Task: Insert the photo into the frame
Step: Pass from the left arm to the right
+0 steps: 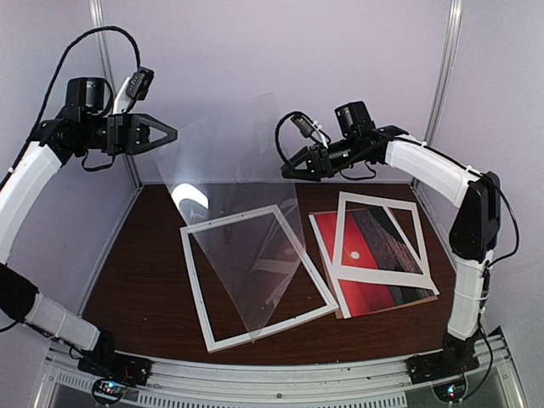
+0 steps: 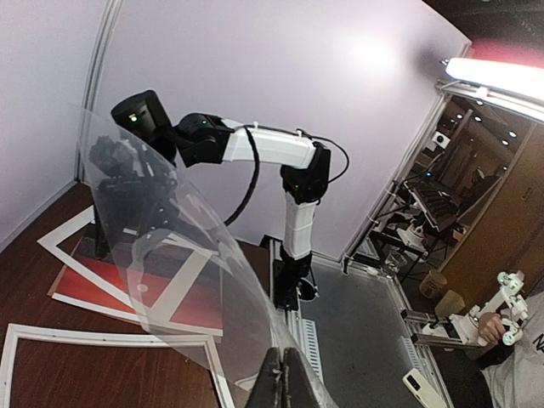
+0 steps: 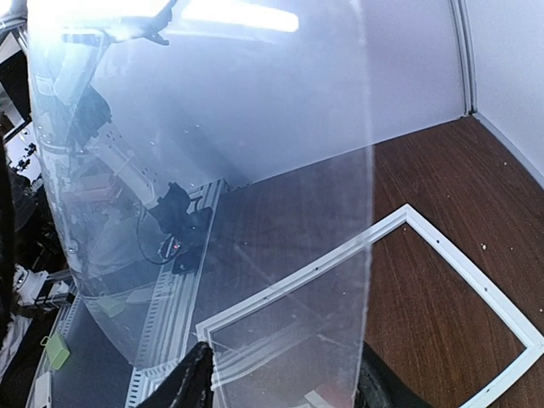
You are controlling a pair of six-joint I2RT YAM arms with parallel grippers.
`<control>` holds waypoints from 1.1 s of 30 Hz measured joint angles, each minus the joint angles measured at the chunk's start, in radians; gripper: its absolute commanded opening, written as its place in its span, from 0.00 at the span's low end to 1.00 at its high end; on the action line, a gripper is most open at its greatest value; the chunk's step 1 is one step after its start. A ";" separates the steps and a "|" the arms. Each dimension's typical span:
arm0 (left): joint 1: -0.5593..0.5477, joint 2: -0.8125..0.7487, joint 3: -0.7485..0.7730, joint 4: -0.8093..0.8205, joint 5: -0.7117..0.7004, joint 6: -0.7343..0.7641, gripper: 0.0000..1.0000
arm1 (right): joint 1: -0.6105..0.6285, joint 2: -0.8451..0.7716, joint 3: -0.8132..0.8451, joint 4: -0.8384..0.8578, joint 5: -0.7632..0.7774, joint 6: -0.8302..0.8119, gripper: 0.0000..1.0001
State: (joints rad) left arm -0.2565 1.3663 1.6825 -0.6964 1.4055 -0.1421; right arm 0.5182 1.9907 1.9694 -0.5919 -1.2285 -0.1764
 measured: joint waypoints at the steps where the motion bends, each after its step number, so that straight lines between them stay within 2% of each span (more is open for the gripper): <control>1: 0.007 0.000 -0.003 -0.001 -0.009 0.000 0.00 | -0.003 -0.008 -0.008 -0.002 -0.001 -0.001 0.51; 13: 0.016 0.054 0.005 -0.046 -0.117 0.049 0.00 | -0.010 -0.090 -0.086 0.000 -0.008 0.000 0.43; 33: 0.016 0.096 0.059 -0.181 -0.332 0.156 0.00 | -0.050 -0.166 -0.190 -0.003 -0.008 -0.004 0.42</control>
State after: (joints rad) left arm -0.2409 1.4620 1.7416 -0.8772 1.0733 0.0139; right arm 0.4686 1.8248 1.7798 -0.5949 -1.2366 -0.1806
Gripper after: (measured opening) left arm 0.009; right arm 0.420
